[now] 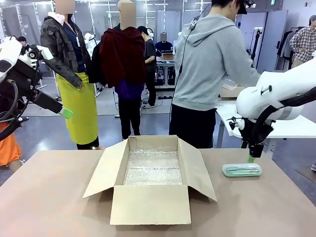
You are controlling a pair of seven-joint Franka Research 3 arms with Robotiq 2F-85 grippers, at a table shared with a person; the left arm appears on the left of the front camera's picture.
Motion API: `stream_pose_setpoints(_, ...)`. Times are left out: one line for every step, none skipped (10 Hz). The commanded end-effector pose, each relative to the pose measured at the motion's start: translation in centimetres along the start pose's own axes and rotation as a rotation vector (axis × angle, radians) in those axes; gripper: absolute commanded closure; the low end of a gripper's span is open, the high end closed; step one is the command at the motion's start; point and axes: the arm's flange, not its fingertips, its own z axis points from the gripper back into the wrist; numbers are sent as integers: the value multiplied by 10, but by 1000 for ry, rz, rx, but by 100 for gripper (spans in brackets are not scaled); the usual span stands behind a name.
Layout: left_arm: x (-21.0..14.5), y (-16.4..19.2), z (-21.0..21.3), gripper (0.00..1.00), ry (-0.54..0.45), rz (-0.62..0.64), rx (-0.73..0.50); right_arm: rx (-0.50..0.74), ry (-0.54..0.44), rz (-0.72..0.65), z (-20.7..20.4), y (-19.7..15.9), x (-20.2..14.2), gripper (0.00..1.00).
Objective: Pack the glasses set securely to prepare it for shipping.
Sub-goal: Place the Glasses case inside the Package Box.
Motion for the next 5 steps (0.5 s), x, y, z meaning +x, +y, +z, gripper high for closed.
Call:
stream_pose_setpoints(1, 1, 2, 0, -10, 1, -15, -6, -6, 5, -17, -12, 0, 0)
stream_pose_setpoints(1, 1, 2, 0, -10, 1, -15, -6, 5, -6, -28, -14, -1, 0)
stream_pose_setpoints(1, 1, 2, 0, -10, 1, -15, 5, -10, -12, -38, -14, -3, 0)
stream_pose_setpoints(1, 1, 2, 0, -10, 1, -15, 4, 1, -4, -47, -12, -2, 0)
stream_pose_setpoints(1, 1, 2, 0, -10, 1, -15, 20, -6, 4, -55, -10, -1, 0)
